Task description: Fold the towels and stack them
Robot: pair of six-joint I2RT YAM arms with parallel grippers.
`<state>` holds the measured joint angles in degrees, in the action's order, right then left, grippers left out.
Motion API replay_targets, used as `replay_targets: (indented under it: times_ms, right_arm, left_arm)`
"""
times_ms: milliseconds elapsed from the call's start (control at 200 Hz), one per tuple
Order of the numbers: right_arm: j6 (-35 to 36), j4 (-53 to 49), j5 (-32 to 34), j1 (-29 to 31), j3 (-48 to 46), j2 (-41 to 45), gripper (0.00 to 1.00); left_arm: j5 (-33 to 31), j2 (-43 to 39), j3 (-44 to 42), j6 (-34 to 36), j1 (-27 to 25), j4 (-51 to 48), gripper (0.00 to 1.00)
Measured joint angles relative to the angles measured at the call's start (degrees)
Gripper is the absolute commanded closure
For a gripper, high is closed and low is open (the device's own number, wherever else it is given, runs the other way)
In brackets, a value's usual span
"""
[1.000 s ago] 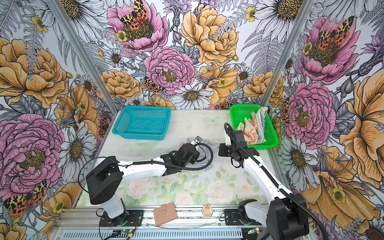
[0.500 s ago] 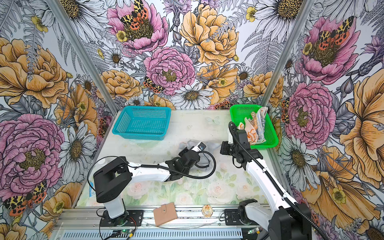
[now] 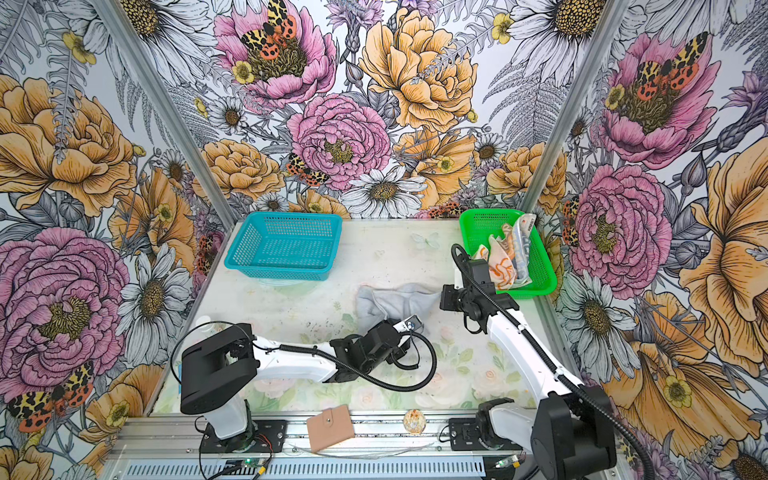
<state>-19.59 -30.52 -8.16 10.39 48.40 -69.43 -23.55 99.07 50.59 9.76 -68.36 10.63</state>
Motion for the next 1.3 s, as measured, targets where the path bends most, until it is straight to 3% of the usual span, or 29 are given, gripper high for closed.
replay_targets:
  times_ms: [170,280,410,520,841,1296]
  right_arm:
    - [1.51,0.0,0.0,-0.76,-0.55,-1.64,1.0]
    - [2.16,0.13,0.0,-1.09,-1.55,-1.46,1.0]
    - [3.21,0.17,0.02,-1.11,-4.35,-0.72,1.0]
    - [4.0,0.0,0.0,-1.38,-6.16,0.02,1.0]
    - [3.98,0.04,-0.31,-1.75,-6.99,1.79,1.0]
    - [3.56,0.04,-1.16,-1.75,-6.99,1.88,1.0]
  left_arm:
    - [4.94,-10.43,-3.19,-5.18,1.77,-3.76,0.37]
    - [7.41,-16.92,-0.46,-12.44,8.81,-7.58,0.37]
    - [12.7,-14.01,10.05,-21.79,20.26,-14.64,0.43]
    - [16.59,-9.14,15.98,-28.04,25.77,-20.0,0.5]
    - [23.06,1.77,17.9,-38.62,28.17,-32.85,0.5]
    - [31.43,10.32,18.1,-44.44,32.04,-28.52,0.58]
